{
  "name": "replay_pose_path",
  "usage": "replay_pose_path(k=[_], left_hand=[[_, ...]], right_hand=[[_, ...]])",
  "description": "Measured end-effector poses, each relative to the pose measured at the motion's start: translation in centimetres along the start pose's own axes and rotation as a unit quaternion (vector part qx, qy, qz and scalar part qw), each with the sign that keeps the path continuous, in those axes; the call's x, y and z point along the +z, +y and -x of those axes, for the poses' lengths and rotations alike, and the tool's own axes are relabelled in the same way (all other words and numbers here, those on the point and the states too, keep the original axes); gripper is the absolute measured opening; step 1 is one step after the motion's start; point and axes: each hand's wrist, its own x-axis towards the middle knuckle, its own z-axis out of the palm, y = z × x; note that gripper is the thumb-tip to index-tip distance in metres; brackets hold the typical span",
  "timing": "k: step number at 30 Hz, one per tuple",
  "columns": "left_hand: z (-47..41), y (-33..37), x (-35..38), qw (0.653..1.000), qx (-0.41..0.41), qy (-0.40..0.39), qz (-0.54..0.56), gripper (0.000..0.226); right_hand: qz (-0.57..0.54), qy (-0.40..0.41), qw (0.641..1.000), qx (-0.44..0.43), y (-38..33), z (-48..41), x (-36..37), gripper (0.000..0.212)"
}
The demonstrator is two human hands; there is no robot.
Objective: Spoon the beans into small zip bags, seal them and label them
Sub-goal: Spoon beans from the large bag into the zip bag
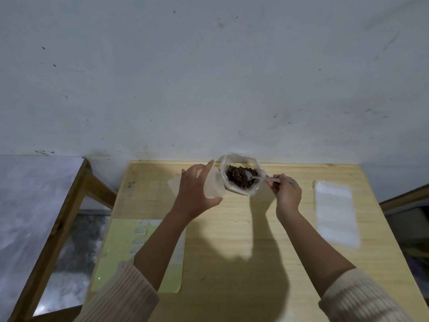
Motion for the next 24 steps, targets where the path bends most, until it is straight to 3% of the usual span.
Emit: replay_pose_path(k=[5, 12, 19, 24], left_hand=[[-1.0, 0.5, 0.7, 0.999, 0.015, 0.000, -0.048, 0.101], [-1.3, 1.6, 1.4, 1.000, 0.016, -0.013, 0.017, 0.100], [-0.8, 0.6, 1.2, 0.999, 0.034, 0.023, -0.012, 0.100], [-0.1, -0.3, 0.7, 0.999, 0.025, 0.009, -0.027, 0.102]], right_hand=[[0.002, -0.029, 0.999, -0.039, -2.1, 0.9, -0.7, 0.023], [0.048, -0.174, 0.976, -0.125, -3.7, 2.8, 0.1, 0.025], [0.032, -0.085, 0.986, -0.139, -2.6, 2.0, -1.0, 0.023], [0.106, -0.084, 0.980, -0.147, 0.4, 1.8, -0.7, 0.018]])
